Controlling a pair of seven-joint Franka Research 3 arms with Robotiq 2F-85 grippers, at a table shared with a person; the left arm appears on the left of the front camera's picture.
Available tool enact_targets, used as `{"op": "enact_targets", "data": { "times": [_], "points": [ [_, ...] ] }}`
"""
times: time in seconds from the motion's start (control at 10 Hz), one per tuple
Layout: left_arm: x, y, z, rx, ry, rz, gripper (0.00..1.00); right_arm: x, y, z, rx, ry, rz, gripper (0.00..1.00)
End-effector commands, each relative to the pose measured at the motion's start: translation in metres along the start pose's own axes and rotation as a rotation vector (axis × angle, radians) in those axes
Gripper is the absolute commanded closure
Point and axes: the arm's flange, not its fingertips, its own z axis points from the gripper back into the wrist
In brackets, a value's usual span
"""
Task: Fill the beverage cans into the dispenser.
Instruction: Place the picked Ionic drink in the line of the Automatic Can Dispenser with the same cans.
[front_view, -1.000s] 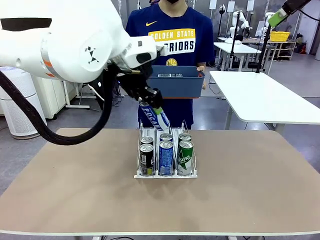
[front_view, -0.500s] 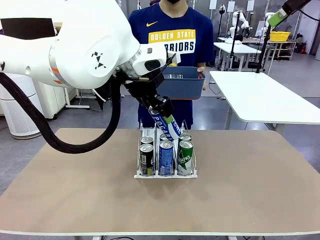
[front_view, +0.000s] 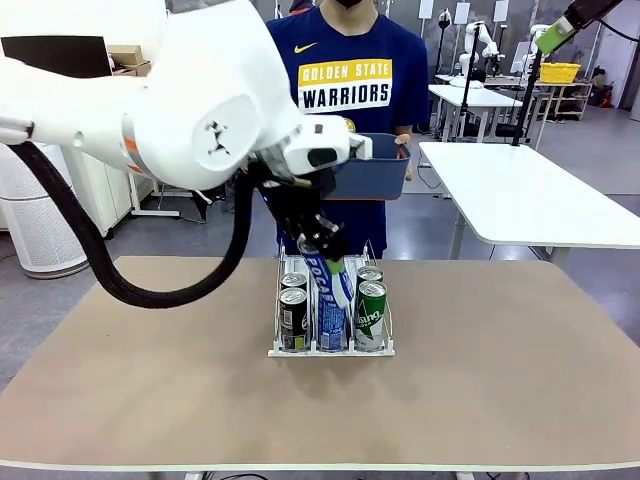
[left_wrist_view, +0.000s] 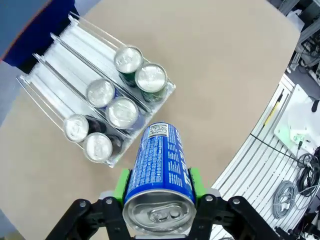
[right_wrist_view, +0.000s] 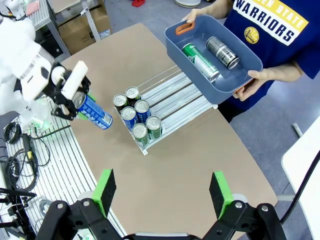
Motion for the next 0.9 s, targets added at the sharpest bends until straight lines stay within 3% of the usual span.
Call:
{"op": "enact_targets", "data": {
  "times": [0.0,0.3,0.8],
  "points": [
    [0.009,-0.019,-0.015,0.009,0.029,0.007,0.43,0.0,0.0,0.0,0.0,0.0,0.0,0.0],
    [0.003,-0.034,-0.049,0.092,0.083,0.004,0.43,0.0,0.0,0.0,0.0,0.0,0.0,0.0],
    [-0.007,-0.019,-0.074,0.144,0.077,0.018,0.43,0.0,0.0,0.0,0.0,0.0,0.0,0.0]
  ]
}}
